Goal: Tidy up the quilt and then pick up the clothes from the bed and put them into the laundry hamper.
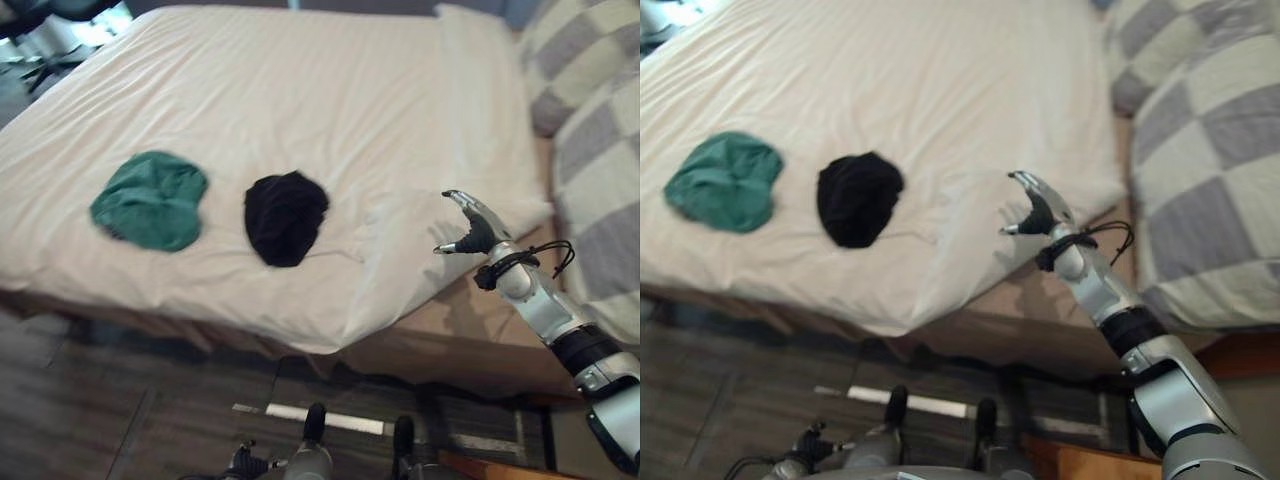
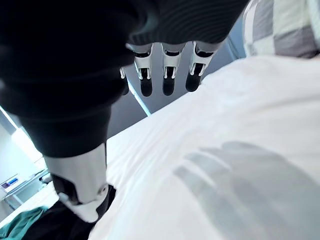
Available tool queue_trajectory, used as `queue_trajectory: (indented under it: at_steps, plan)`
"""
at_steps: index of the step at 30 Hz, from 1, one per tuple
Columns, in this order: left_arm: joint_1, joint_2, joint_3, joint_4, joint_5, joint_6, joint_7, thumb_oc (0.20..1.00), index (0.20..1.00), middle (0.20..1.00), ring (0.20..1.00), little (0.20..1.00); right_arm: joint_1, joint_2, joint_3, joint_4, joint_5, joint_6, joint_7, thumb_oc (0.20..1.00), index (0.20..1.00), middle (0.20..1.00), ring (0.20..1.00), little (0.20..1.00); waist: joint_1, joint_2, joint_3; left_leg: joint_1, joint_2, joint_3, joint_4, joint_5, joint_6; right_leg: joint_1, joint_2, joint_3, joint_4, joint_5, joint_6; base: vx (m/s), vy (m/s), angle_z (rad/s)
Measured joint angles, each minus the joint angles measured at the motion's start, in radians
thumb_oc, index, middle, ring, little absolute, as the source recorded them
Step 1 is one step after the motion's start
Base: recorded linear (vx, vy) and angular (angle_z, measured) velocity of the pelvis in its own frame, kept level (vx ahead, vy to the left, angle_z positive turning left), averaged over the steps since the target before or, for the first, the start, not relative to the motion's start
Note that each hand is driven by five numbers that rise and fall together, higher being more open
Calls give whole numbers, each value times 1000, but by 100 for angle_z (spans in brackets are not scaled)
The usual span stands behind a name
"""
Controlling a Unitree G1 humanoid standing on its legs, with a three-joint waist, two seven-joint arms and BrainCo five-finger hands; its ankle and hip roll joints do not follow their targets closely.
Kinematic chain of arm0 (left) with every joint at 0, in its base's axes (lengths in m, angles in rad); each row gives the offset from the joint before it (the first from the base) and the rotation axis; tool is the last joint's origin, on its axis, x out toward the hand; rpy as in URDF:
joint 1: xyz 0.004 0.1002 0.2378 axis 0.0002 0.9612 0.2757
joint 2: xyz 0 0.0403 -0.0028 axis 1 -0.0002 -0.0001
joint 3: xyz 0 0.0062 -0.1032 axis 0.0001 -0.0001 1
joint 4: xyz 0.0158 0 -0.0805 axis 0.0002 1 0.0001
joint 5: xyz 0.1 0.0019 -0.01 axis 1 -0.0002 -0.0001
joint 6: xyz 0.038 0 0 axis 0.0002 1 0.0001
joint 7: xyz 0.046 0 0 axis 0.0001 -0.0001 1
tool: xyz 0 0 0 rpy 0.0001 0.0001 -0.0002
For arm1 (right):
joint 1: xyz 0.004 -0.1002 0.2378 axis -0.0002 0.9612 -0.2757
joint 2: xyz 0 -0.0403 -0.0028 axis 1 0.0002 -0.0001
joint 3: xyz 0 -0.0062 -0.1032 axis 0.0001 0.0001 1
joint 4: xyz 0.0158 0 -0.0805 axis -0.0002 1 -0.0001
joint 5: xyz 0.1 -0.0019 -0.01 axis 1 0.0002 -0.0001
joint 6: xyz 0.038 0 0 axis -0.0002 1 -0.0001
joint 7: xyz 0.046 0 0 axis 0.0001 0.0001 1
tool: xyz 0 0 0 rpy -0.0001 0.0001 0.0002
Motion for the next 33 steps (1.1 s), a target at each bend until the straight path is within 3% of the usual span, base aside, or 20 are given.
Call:
queue_trajectory:
  at_steps: [1, 2, 5, 9, 10, 11, 12, 17, 21, 23, 25, 26, 27, 28, 30, 33]
  plan:
    - [10, -1, -2, -4, -2, 1, 5, 1000, 1000, 1000, 1000, 1000, 0, 1, 3, 6, -1, 3, 1, 1000, 1000, 1000, 1000, 1000, -21, 14, 6, -1, -11, 68, -6, 8, 18, 7, -27, -23, 0, -2, 18, 17, 32, 73]
    - [23, -8, -11, -24, -2, 0, 7, 1000, 1000, 1000, 1000, 1000, -13, 1, 5, 6, -2, 8, 1, 1000, 1000, 1000, 1000, 1000, -27, 32, 9, -1, -12, 80, -10, 68, 24, 8, -33, -31, 0, 2, 38, -24, 5, 36]
    - [33, -3, -13, -20, 2, -2, 5, 1000, 1000, 1000, 1000, 1000, -34, 5, 4, 16, -30, 20, -9, 1000, 1000, 1000, 1000, 1000, -35, 44, 17, 1, -48, 70, -48, 131, -9, 2, -65, -34, 0, -4, 73, -83, 35, 13]
    - [-24, 21, -30, -33, 2, -11, 6, 1000, 1000, 1000, 1000, 1000, -131, 10, 10, 111, -40, 21, -25, 1000, 1000, 1000, 1000, 1000, -47, 36, 69, -76, -90, 49, -48, 154, 16, -67, -110, -47, 1, 9, 101, -130, 78, 19]
    - [-54, 46, -47, -52, -5, -21, 7, 1000, 1000, 1000, 1000, 1000, -231, 8, 23, 211, -41, 21, -48, 373, 373, 373, 373, 373, -38, 43, 118, -115, -103, 57, -48, 167, 34, -118, -124, -37, 19, 15, 110, -147, 66, -11]
    - [-63, 56, -54, -59, -7, -27, 8, 1000, 1000, 1000, 1000, 1000, -279, 8, 38, 262, -41, 17, -62, 238, 238, 238, 238, 238, -32, 46, 130, -130, -108, 67, -47, 170, 38, -146, -128, -31, 34, 15, 110, -137, 47, -19]
    - [-87, 65, -62, -58, -7, -34, 11, 1000, 1000, 1000, 1000, 1000, -357, 8, 39, 335, -39, 17, -81, 200, 200, 200, 200, 200, -26, 56, 154, -155, -108, 73, -48, 171, 39, -180, -134, -21, 45, 19, 116, -58, 19, -15]
    - [-94, 64, -84, -58, -40, -46, 16, 1000, 1000, 1000, 1000, 1000, -399, 9, 42, 354, -35, 18, -115, 200, 200, 200, 200, 200, -30, 58, 169, -159, -117, 76, -48, 168, 42, -183, -142, -17, 37, 24, 124, -12, 6, -2]
    - [-94, 51, -87, -58, -43, -45, 16, 1000, 1000, 1000, 1000, 1000, -314, 10, 31, 340, -34, 21, -115, 200, 200, 200, 200, 200, -35, 44, 169, -99, -114, 74, -48, 165, 38, -110, -134, -19, 12, 24, 123, 37, -12, 1]
    - [-90, 52, -71, -59, -42, -44, 18, 1000, 1000, 1000, 1000, 1000, -165, 12, -44, 272, -34, 18, -115, 200, 200, 200, 200, 200, -37, 24, 165, -48, -105, 72, -48, 145, 18, -52, -125, -24, 2, 18, 116, 132, -34, 1]
    - [-81, 53, -46, -60, -37, -36, 18, 1000, 1000, 1000, 1000, 1000, 26, 33, -145, 202, -33, 13, -114, 200, 200, 200, 200, 200, -47, -17, 140, -15, -96, 71, -48, 131, 6, -19, -116, -26, 1, 10, 108, 153, -37, 7]
    - [-67, 56, -19, -58, -24, -25, 16, 1000, 1000, 1000, 1000, 1000, 198, 54, -242, 159, -27, -9, -106, 241, 241, 241, 241, 241, -58, -47, 121, 28, -97, 66, -48, 125, 3, 33, -115, -43, 1, 1, 104, 60, -11, 10]
    - [-50, 61, -16, -52, -15, -19, 17, 1000, 1000, 1000, 1000, 1000, 271, 70, -257, 178, -20, -11, -98, 241, 241, 241, 241, 241, -71, -68, 89, 47, -95, 69, -49, 112, -1, 49, -114, -41, 0, -9, 103, 116, -6, 9]
    - [-34, 63, -11, -32, 0, -11, 16, 1000, 1000, 1000, 1000, 1000, 325, 91, -282, 186, -16, -11, -88, 1000, 1000, 1000, 1000, 1000, -80, -83, 51, 58, -96, 70, -49, 107, -2, 62, -114, -41, -1, -18, 105, 83, 2, -16]
    - [-14, 64, -11, -7, 17, 0, 14, 1000, 1000, 1000, 1000, 1000, 459, 129, -321, 260, 37, -16, -70, 1000, 1000, 1000, 1000, 1000, -117, -119, -25, 89, -95, 74, -49, 95, -6, 88, -115, -32, -6, -26, 107, 70, 4, -11]
    - [-15, 63, -11, 0, 32, -1, 12, 1000, 1000, 1000, 1000, 1000, 537, 138, -321, 360, 70, 11, -44, 1000, 1000, 1000, 1000, 1000, -141, -121, -68, 98, -93, 76, -49, 86, -4, 92, -115, -28, -6, -33, 109, 49, 17, -5]
